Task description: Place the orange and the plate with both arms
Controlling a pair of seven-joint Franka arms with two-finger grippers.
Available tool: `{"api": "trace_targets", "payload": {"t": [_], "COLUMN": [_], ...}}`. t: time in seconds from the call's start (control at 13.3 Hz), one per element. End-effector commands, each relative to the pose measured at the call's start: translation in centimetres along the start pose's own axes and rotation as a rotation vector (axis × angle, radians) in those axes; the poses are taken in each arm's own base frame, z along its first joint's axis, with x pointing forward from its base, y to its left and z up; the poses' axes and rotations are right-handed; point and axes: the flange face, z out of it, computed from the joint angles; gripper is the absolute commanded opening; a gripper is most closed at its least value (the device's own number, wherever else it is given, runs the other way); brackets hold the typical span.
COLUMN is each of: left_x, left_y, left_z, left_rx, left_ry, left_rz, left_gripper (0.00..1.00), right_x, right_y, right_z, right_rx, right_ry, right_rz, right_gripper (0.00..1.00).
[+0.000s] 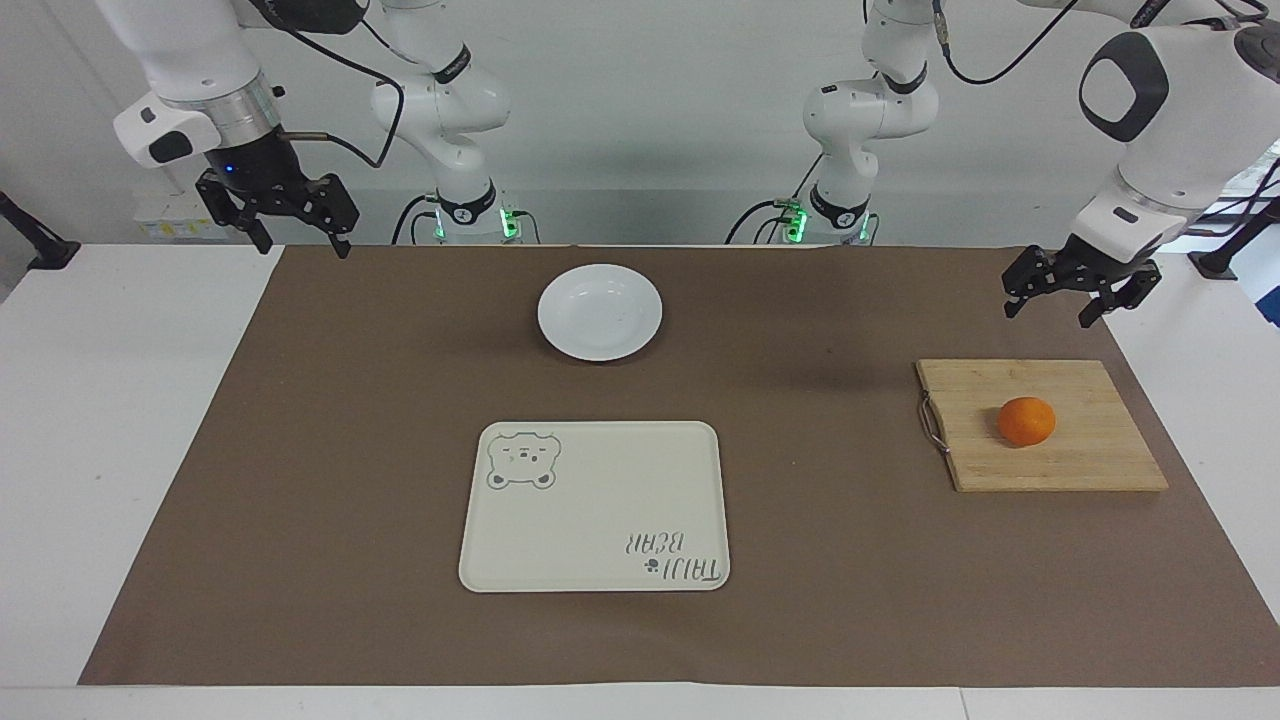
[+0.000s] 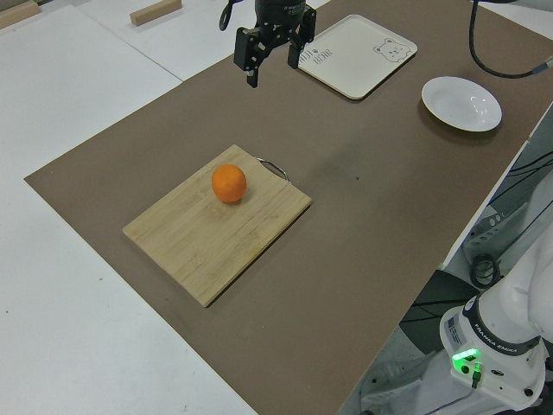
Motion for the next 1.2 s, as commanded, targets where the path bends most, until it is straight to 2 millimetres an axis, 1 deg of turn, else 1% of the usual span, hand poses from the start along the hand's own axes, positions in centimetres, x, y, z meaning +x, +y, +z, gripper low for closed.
{"api": "trace_targets", "payload": {"t": [0.0,0.08,0.15,0.23,0.38,0.45,0.53,0.6,0.68,0.75,0.83,0.9,0.98,1.13], "left_x": [-1.0,-1.1,-1.4,-1.3,-1.7,-1.7,-2.2,-2.2,-1.8,-1.7,-1.5,-1.7,-1.6,-1.5], "left_y": [-1.6,-2.4,-4.0,-4.6,-5.8,-6.1,-6.9,-7.1,-7.5,-7.6,-7.8,-8.4,-8.7,-8.8], "left_z": [1.6,2.1,3.4,4.1,7.0,8.3,10.0,11.8,14.2,15.6,16.3,17.7,18.5,19.7], "left_rx": [0.017,0.018,0.014,0.019,0.027,0.033,0.032,0.030,0.026,0.031,0.036,0.032,0.031,0.032], "left_ry": [0.010,0.007,-0.005,0.006,0.023,0.037,0.030,0.025,0.017,0.028,0.039,0.029,0.027,0.033], "left_rz": [0.017,0.015,-0.010,-0.013,0.001,-0.001,-0.013,-0.013,-0.005,-0.004,-0.005,-0.014,-0.027,-0.026], "left_gripper": [1.00,1.00,1.00,1.00,1.00,1.00,1.00,1.00,1.00,1.00,1.00,1.00,1.00,1.00], "right_x": [-0.6,-0.6,-0.6,-0.6,-0.6,-0.6,-0.6,-0.6,-0.6,-0.6,-0.6,-0.6,-0.6,-0.6], "right_y": [0.2,0.3,0.3,0.2,0.3,0.3,0.3,0.3,0.3,0.3,0.3,0.3,0.3,0.3], "right_z": [-0.1,-0.1,0.1,0.1,0.1,0.1,0.1,0.1,0.1,0.1,0.1,0.1,0.1,0.1], "right_rx": [0.026,0.026,0.025,0.026,0.025,0.025,0.026,0.026,0.025,0.025,0.025,0.025,0.026,0.026], "right_ry": [0.005,0.007,0.004,0.004,0.004,0.002,0.002,0.002,0.002,0.002,0.002,0.002,0.002,0.004], "right_rz": [0.014,0.016,0.016,0.014,0.016,0.016,0.016,0.016,0.016,0.016,0.016,0.016,0.016,0.016], "right_gripper": [1.00,1.00,1.00,1.00,1.00,1.00,1.00,1.00,1.00,1.00,1.00,1.00,1.00,1.00]}}
